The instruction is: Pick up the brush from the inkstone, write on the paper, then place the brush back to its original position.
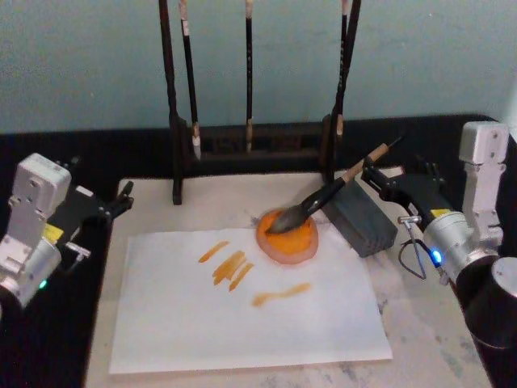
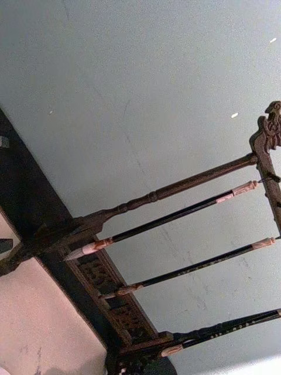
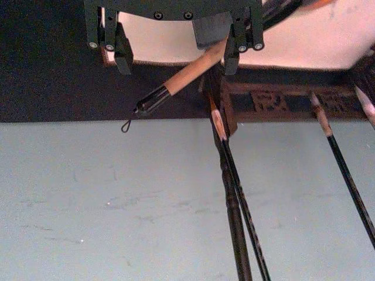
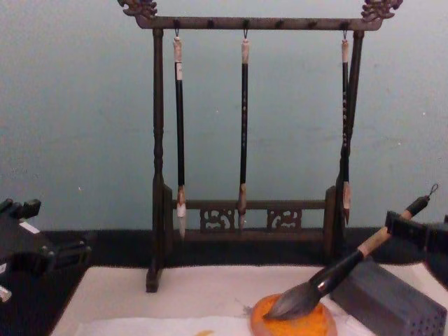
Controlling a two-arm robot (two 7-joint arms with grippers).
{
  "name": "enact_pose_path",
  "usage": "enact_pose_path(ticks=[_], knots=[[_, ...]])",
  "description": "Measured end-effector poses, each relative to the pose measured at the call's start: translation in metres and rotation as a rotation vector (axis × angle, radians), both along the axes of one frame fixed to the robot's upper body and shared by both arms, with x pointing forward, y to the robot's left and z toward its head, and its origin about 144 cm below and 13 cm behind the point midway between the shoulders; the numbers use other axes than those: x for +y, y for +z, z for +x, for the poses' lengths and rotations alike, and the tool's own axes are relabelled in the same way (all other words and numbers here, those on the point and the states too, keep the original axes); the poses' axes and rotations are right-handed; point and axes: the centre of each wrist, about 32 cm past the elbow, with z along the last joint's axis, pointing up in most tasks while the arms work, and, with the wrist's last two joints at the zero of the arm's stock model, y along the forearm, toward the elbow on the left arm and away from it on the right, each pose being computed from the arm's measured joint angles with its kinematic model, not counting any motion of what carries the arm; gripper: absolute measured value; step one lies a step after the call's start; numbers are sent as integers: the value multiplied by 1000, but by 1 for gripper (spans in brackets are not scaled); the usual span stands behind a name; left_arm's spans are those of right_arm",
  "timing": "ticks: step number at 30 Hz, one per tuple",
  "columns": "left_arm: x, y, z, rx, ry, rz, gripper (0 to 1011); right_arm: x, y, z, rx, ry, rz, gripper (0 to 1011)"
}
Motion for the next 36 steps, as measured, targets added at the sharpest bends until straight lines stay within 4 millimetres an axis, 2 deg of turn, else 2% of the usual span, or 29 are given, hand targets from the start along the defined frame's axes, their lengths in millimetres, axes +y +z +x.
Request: enact_pose_path(ticks=[12,36], knots=[[0,0,0,0,0,0,1001,7,-12,3,10,-4,-88,1000],[0,0,0,0,0,0,1001,6,-11,3,9,-4,-86,1000]])
